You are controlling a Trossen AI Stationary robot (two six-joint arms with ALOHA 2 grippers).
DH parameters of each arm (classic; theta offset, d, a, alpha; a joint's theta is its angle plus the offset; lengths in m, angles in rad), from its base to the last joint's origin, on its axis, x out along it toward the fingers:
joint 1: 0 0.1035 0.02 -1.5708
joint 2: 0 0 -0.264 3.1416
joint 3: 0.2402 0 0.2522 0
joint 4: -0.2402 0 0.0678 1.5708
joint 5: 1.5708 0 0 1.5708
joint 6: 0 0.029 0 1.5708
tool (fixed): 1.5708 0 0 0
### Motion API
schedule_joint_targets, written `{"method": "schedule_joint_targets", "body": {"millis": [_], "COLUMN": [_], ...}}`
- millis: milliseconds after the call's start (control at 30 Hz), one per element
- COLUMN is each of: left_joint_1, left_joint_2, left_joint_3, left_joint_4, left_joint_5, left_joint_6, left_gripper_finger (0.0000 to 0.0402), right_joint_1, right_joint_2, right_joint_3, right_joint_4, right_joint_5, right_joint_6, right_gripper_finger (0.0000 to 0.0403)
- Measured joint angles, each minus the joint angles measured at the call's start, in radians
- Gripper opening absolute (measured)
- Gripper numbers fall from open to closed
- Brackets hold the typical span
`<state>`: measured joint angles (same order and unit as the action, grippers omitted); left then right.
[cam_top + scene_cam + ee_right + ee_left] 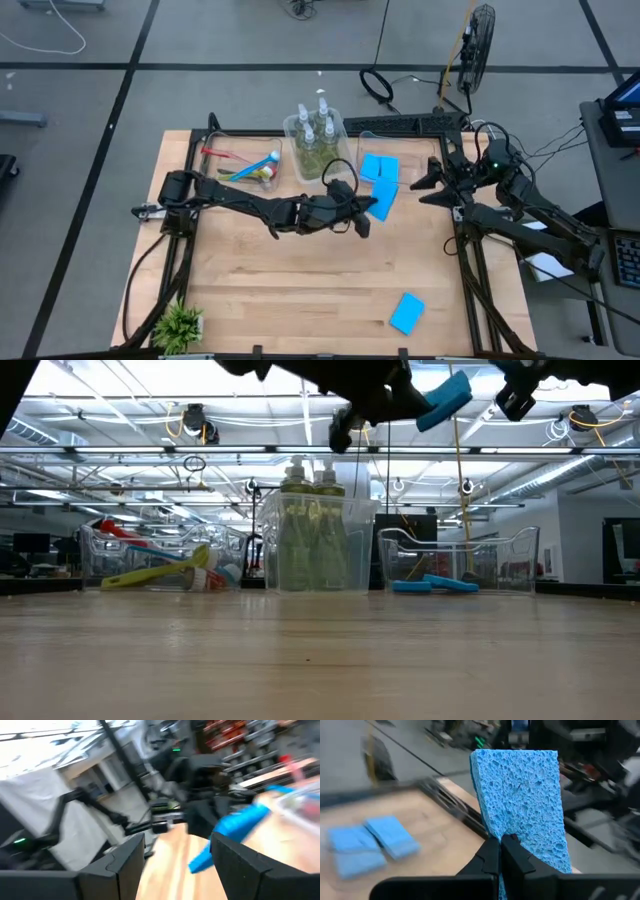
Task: Pick & Place Kitchen Sink Supplies
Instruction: Put the blue sponge into the right transparent bin
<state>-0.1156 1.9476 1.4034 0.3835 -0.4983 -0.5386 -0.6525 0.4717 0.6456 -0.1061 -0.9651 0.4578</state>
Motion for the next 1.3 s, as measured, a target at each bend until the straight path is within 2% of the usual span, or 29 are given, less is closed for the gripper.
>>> {"method": "schedule_joint_targets", "body": {"millis": [300,500,767,1033,1300], "left_joint_1": [0.0,0.012,0.037,0.064,0.073], "left_joint_2": [-0.001,-0.002,-0.001,-0.001,-0.001], "left_joint_3": [0.189,0.226,0.226,0.226,0.226], "left_joint_4": [-0.292,-0.309,-0.314,-0.322,-0.343], "left_joint_5": [-0.211,-0.272,-0.296,-0.308,-0.309], "left_joint_6": [0.156,0.213,0.213,0.206,0.196], "left_gripper_finger": [0.0001,0.0001,0.0001,0.0001,0.0001], "right_joint_1": [0.0,0.0,0.0,0.0,0.039], "right_joint_2": [0.0,0.007,0.054,0.11,0.191], "right_joint_3": [0.0,0.0,0.0,0.0,0.0], "right_joint_4": [-0.004,-0.004,0.003,0.089,0.173], "right_joint_5": [0.241,0.365,0.367,0.36,0.374], "right_joint_6": [-0.059,-0.081,-0.083,-0.089,-0.066], "right_gripper_finger": [0.0213,0.0213,0.0213,0.0215,0.0276]}}
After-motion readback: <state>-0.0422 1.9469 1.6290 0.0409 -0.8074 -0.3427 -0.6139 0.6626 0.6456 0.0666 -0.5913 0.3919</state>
